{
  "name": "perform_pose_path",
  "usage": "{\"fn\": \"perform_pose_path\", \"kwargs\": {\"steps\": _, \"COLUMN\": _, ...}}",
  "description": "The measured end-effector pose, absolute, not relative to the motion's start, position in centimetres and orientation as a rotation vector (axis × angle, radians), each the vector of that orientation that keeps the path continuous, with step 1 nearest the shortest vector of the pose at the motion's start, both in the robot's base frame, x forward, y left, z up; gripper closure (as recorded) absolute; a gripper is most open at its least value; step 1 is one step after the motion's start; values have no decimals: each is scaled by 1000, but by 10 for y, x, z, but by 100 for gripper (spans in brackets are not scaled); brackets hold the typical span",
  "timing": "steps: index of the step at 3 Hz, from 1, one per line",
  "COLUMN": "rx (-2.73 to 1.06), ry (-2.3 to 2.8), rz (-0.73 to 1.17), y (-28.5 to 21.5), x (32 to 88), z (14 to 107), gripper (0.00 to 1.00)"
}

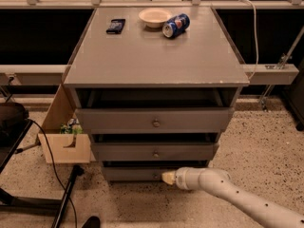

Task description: Close middle drawer

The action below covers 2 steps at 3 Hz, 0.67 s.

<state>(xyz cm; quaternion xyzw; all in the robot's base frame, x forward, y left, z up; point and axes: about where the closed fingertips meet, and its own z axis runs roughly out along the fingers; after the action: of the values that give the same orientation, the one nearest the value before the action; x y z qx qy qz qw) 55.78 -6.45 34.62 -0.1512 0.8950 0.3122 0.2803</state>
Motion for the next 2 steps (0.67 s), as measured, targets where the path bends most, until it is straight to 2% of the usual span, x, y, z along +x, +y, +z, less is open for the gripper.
{"fn": "perform_pose_path", "kwargs": {"steps": 1, "rx": -427, "ry": 2419, "rz": 841, "y": -62, "x": 551, "z": 341, "gripper": 67}}
{"fn": "perform_pose_path", "kwargs": {"steps": 2, "rx": -427, "ry": 2419, "rz": 841, "y": -62, "x": 551, "z": 341, "gripper": 42}}
